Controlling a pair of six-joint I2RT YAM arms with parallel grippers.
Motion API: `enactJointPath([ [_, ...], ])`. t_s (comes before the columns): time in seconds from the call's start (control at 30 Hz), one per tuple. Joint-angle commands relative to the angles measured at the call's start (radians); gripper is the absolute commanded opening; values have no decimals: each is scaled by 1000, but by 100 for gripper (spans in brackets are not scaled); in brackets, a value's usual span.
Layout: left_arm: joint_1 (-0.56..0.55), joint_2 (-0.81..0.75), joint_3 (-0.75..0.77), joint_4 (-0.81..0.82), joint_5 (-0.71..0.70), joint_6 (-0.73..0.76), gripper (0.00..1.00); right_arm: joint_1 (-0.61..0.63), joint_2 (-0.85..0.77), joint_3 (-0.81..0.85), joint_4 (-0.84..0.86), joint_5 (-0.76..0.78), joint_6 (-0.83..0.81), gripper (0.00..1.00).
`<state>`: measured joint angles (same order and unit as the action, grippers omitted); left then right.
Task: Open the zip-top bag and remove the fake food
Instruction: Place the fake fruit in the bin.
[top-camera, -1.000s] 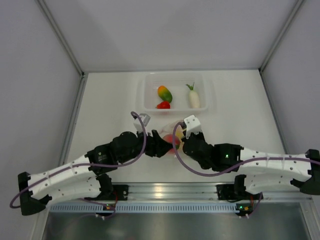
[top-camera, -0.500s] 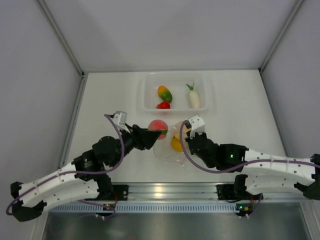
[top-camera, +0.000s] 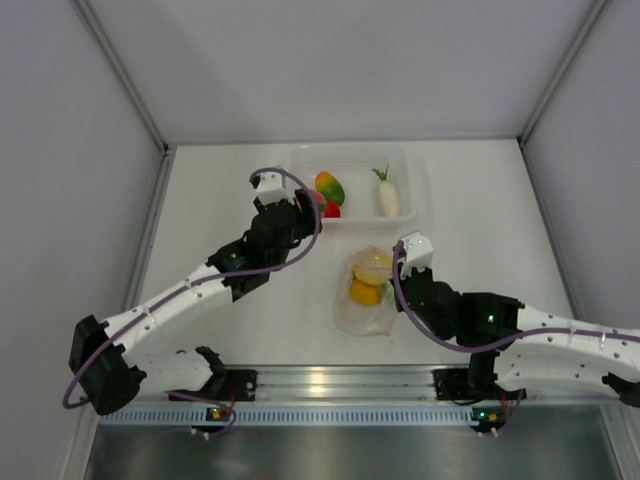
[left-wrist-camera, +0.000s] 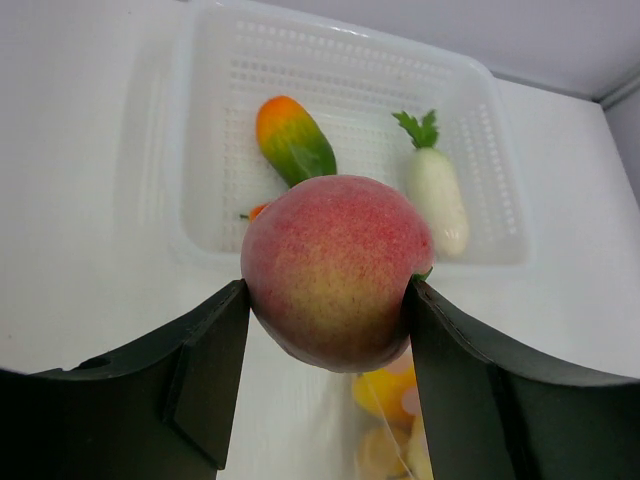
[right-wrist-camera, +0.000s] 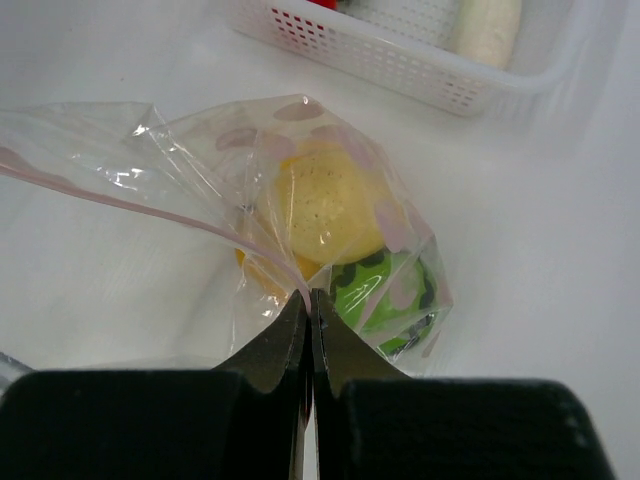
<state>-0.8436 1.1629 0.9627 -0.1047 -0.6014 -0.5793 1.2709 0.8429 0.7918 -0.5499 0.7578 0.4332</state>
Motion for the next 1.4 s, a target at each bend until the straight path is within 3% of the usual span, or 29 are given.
enactJointPath([
  [0.0, 131, 104, 89, 92, 141, 55, 0, -12, -48, 6, -38, 12, 9, 0],
  [0.1, 214, 209, 114, 193, 270, 104, 0, -13, -57, 0, -31, 3, 4, 0],
  [0.27, 325, 414, 252, 203, 417, 95, 0, -18, -28, 15, -33, -17, 6, 0],
  [0.33, 344, 498, 301, 204, 445, 127, 6, -19, -24, 23, -36, -15, 2, 0],
  [0.47, 347, 601, 395, 203, 460, 171, 36, -19, -18, 29, -39, -17, -4, 0],
  [0.53, 351, 641, 433, 183, 459, 171, 71, -31, -10, 29, -45, -17, -11, 0],
  [0.63, 351, 627, 438, 174, 471, 165, 96, -47, -5, 33, -51, -29, -16, 0],
  [0.9, 351, 437, 389, 172, 584, 125, 98, -99, 28, 81, -42, -83, -25, 0],
  [1.1, 337, 112, 216, 174, 663, 38, 98, -105, 64, 185, -76, -107, -40, 0],
  [1.27, 256, -143, 85, 172, 715, 33, 94, -105, 113, 332, -157, -189, -40, 0],
  [1.37, 210, -232, 82, 172, 851, 32, 93, -105, 137, 407, -194, -257, -18, 0],
])
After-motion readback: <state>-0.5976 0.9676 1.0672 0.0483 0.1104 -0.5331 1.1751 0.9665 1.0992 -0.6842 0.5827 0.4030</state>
